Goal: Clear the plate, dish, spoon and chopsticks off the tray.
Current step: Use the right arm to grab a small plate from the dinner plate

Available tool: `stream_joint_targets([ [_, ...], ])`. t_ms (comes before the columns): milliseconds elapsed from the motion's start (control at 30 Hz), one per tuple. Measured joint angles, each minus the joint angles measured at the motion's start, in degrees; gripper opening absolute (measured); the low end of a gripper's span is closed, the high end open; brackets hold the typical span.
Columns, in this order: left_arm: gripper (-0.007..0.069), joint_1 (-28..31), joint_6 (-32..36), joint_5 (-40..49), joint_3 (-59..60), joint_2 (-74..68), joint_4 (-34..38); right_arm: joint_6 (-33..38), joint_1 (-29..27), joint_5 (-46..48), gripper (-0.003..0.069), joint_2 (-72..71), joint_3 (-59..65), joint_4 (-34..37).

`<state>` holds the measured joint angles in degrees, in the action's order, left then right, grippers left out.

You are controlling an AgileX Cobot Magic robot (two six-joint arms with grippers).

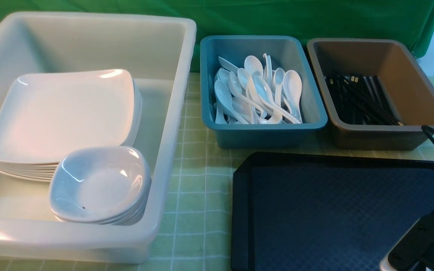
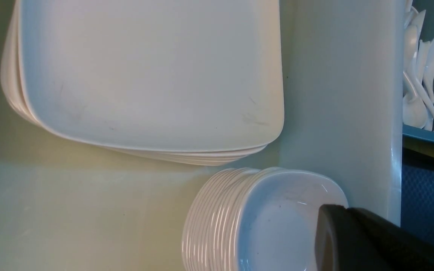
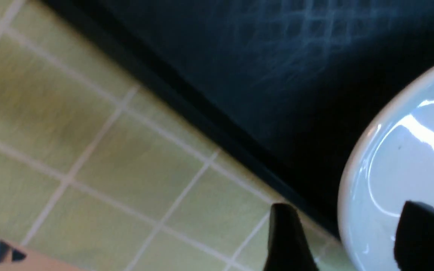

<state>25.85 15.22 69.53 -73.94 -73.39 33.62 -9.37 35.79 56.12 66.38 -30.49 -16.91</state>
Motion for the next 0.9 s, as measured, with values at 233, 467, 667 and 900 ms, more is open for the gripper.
stream_joint_targets([
  [233, -0.0003, 0.00, 0.00, 0.00, 0.00, 0.00, 0.00, 0.00, -4.03, -1.67, 0.0373, 5.46, 0.02, -1.75],
  [467, -0.0003, 0.00, 0.00, 0.00, 0.00, 0.00, 0.68, 0.00, -4.31, -3.67, 0.0359, 10.62, 0.02, -1.94],
  [667, -0.0003, 0.00, 1.14, 0.00, 0.00, 0.00, 1.48, 0.32, -4.31, -5.20, 0.0159, 13.30, 0.02, -2.36],
  [900, -0.0003, 0.00, 1.49, 0.00, 0.00, 0.02, 1.70, 1.81, -4.36, -1.86, 0.0095, 13.17, -3.15, -2.81],
])
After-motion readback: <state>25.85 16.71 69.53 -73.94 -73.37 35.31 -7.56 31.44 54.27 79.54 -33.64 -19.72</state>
